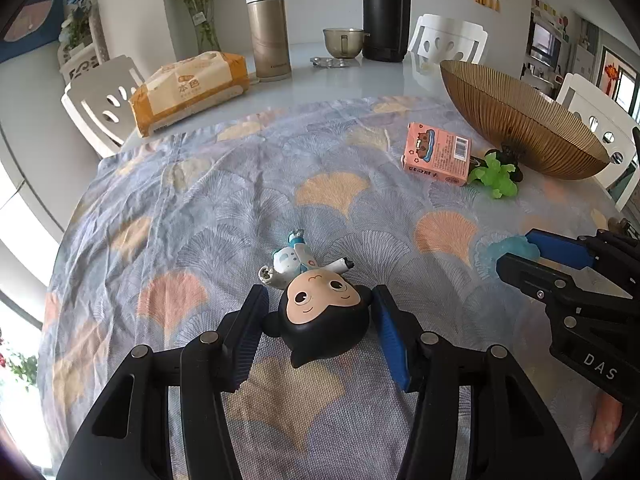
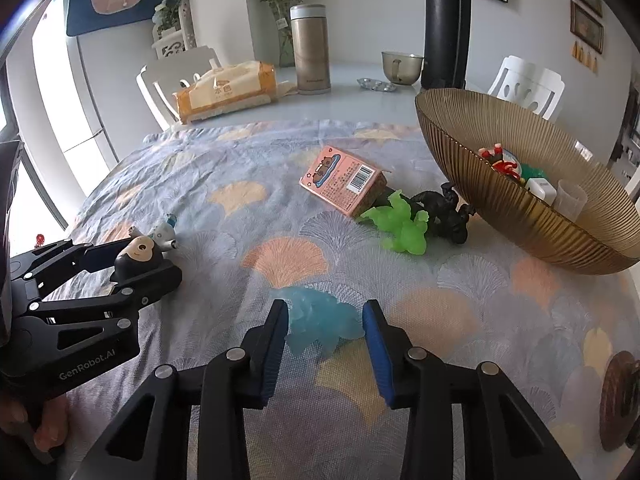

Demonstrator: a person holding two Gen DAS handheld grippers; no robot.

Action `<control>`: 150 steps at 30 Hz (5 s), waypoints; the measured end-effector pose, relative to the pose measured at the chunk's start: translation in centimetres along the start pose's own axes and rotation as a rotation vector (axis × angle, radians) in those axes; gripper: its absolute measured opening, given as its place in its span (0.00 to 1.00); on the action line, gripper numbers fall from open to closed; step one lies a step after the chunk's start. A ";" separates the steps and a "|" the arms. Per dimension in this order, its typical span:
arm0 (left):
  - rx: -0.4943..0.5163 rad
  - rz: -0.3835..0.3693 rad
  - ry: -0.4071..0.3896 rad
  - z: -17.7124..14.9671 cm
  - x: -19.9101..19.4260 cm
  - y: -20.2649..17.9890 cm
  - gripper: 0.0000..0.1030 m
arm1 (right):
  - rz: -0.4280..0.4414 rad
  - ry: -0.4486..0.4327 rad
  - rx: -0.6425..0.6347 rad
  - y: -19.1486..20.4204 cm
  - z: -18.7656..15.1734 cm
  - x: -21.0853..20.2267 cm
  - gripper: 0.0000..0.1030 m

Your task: Organize rigid objects

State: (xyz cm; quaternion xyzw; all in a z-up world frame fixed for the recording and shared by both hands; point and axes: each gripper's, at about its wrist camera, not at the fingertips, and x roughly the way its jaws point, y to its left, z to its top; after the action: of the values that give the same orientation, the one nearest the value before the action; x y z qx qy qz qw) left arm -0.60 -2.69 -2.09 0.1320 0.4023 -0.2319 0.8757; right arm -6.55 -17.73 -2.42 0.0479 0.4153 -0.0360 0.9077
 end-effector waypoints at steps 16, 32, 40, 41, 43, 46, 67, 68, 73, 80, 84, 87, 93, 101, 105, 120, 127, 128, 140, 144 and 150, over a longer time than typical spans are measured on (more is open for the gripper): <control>0.035 0.011 -0.055 -0.1 -0.9 -0.7 0.48 | 0.013 -0.059 0.059 -1.1 0.1 -1.2 0.36; 0.057 -0.067 -0.215 3.1 -6.6 -2.2 0.48 | 0.129 -0.211 0.183 -5.9 -0.2 -8.4 0.36; 0.102 -0.156 -0.311 7.6 -9.8 -5.0 0.48 | 0.119 -0.298 0.237 -10.1 0.5 -12.6 0.36; 0.099 -0.173 -0.314 8.0 -9.9 -5.3 0.48 | 0.113 -0.305 0.244 -10.6 0.7 -12.9 0.36; 0.103 -0.198 -0.325 9.0 -10.1 -6.1 0.48 | 0.096 -0.316 0.251 -11.4 1.1 -13.5 0.36; 0.109 -0.235 -0.349 11.5 -10.1 -7.9 0.48 | 0.020 -0.335 0.255 -11.7 2.7 -14.1 0.36; 0.073 -0.312 -0.275 16.2 -4.2 -11.6 0.76 | -0.239 -0.189 0.313 -12.4 7.5 -8.9 0.64; 0.074 -0.307 -0.281 15.8 -4.8 -11.1 0.76 | -0.221 -0.196 0.296 -11.6 7.5 -9.3 0.64; 0.061 -0.218 -0.307 11.9 -8.3 -7.7 0.77 | -0.111 -0.219 0.210 -7.1 7.1 -10.6 0.65; -0.045 -0.061 -0.265 5.5 -8.2 -1.8 0.81 | 0.008 -0.180 0.005 1.5 4.0 -8.3 0.72; -0.125 0.009 -0.179 2.8 -4.4 1.1 0.81 | 0.036 -0.169 -0.070 4.1 1.7 -5.8 0.72; -0.187 -0.028 -0.159 1.2 -2.7 2.5 0.81 | 0.014 -0.132 -0.104 4.9 0.6 -3.9 0.72; -0.232 -0.021 -0.146 0.9 -1.9 2.9 0.81 | 0.023 -0.111 -0.075 4.4 0.3 -2.6 0.72; -0.239 0.032 -0.105 0.5 -1.2 2.8 0.81 | -0.046 0.010 -0.008 2.6 0.1 -0.4 0.72; -0.255 0.031 -0.093 0.5 -0.9 3.1 0.81 | -0.044 0.045 0.022 1.6 0.0 -0.1 0.72; -0.166 0.128 -0.075 0.9 -0.2 1.5 0.81 | 0.021 0.049 -0.067 3.6 -0.8 -1.1 0.81; -0.170 0.128 -0.066 0.9 -0.1 1.5 0.81 | 0.052 0.063 -0.043 3.4 -0.9 -1.1 0.81; -0.169 0.130 -0.066 0.9 -0.1 1.5 0.81 | 0.050 0.064 -0.043 3.4 -0.9 -1.0 0.81; -0.158 0.119 -0.068 0.9 -0.1 1.3 0.81 | -0.031 0.105 -0.021 2.6 -0.8 0.5 0.82; -0.145 0.116 -0.061 1.0 0.0 1.1 0.81 | -0.028 0.102 -0.012 2.4 -0.7 0.6 0.83; -0.127 0.116 -0.052 0.9 0.1 0.7 0.81 | -0.017 0.051 0.158 -1.3 -0.2 -0.2 0.82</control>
State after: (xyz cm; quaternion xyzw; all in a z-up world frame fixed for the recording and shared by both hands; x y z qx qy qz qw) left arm 0.37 -2.51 -1.52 0.0932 0.3848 -0.1583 0.9045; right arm -7.01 -19.03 -2.48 0.1170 0.4343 -0.0751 0.8900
